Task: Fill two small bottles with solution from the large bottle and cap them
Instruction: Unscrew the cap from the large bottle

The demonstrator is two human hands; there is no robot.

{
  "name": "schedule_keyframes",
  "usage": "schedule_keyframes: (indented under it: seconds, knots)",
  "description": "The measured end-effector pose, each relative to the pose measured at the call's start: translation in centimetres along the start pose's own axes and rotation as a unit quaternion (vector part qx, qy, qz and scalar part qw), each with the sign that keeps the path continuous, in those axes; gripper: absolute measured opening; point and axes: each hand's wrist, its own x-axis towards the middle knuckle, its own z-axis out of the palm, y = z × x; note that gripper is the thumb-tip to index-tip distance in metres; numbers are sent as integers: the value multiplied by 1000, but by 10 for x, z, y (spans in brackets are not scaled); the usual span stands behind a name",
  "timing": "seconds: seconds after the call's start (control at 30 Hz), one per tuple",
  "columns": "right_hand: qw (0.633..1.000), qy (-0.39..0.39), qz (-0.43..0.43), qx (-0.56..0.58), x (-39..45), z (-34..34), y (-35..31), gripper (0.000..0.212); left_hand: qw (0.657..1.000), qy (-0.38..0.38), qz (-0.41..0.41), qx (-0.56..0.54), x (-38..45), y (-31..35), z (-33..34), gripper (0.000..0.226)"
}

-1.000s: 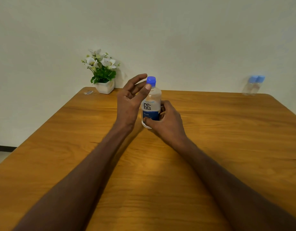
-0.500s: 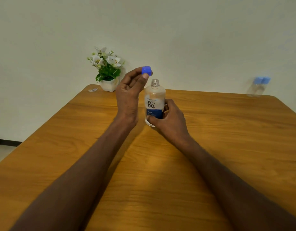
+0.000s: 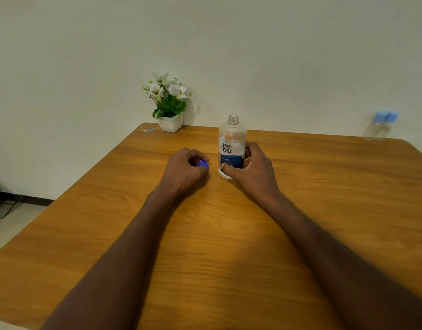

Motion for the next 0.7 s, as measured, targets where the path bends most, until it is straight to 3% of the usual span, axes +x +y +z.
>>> schedule_keyframes:
  seconds: [0.3, 0.7]
  knots:
    - [1000, 3, -4, -4, 2, 2, 3, 75, 998, -48, 35, 19, 4, -7, -6, 47]
    - [1000, -5, 1, -3, 1, 2, 3, 75, 998, -42, 50, 7, 6, -7, -5, 43]
